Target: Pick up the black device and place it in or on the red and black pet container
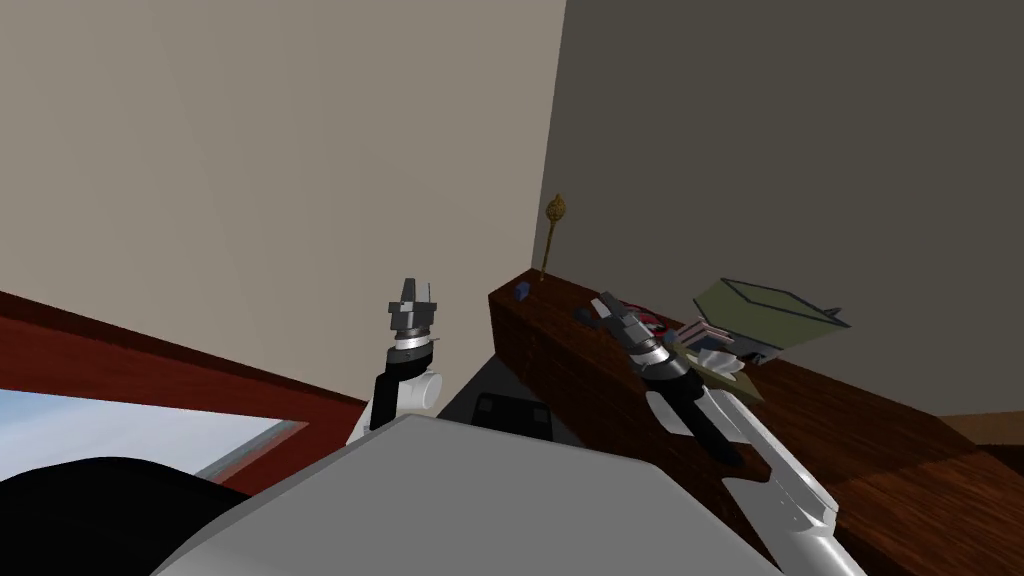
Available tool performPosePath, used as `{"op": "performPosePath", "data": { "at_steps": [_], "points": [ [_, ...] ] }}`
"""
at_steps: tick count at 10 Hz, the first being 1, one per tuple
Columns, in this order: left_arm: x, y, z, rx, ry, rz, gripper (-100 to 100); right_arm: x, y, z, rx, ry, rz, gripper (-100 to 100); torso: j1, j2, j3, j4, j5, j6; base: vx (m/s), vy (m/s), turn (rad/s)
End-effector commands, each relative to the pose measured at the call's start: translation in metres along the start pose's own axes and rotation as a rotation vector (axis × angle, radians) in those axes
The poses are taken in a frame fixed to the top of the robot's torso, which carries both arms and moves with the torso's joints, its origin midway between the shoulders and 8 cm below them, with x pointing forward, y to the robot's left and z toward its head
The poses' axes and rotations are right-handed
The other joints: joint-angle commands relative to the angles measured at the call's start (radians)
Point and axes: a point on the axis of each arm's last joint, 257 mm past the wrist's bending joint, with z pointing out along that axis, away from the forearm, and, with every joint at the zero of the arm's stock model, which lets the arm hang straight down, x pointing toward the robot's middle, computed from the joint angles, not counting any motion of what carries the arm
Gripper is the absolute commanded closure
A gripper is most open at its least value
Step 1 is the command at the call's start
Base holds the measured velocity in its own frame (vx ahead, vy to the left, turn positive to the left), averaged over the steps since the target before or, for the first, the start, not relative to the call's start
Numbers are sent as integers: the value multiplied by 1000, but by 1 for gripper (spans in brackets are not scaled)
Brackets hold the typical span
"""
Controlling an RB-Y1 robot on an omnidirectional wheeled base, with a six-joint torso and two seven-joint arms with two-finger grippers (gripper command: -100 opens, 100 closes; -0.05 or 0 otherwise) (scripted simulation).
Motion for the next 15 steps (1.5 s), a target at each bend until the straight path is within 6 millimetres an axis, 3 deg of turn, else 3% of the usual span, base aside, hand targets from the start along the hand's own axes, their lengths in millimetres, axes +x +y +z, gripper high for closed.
{"op": "performPosePath", "data": {
  "at_steps": [1, 4, 5, 6, 7, 8, 15],
  "points": [
    [0, 0, 0, 0, 0, 0, 0, 4, -6, -2, 14, 46, -17, -100, 0, 0, 0, 0, 0, 0, -43, -65, 214],
    [0, 0, 0, 0, 0, 0, 0, 16, -35, -16, 78, 176, -49, -100, 2, -1, 0, 0, 0, 1, -53, -60, 293],
    [0, 0, 0, 0, 0, 0, 0, 18, -36, -16, 84, 198, -68, -100, 1, -1, 0, 0, 0, 0, -48, -61, 247],
    [0, 0, 0, 0, 0, 0, 0, 22, -51, -26, 119, 252, -71, -100, 1, -1, -1, 0, 0, 1, -41, -72, 355],
    [0, 0, 0, 0, 0, 0, 0, 24, -52, -27, 126, 278, -93, -100, 0, -1, -1, 0, 0, 0, -45, -69, 224],
    [0, 0, 0, 0, 0, 0, 0, 27, -68, -38, 165, 329, -91, -100, 0, -2, -1, 0, 0, 1, -65, -66, 364],
    [0, 0, 0, 0, 0, 0, 0, 29, -123, -91, 346, 601, -182, -100, 0, -3, -1, -1, 0, 0, -51, -66, 289]
  ]
}}
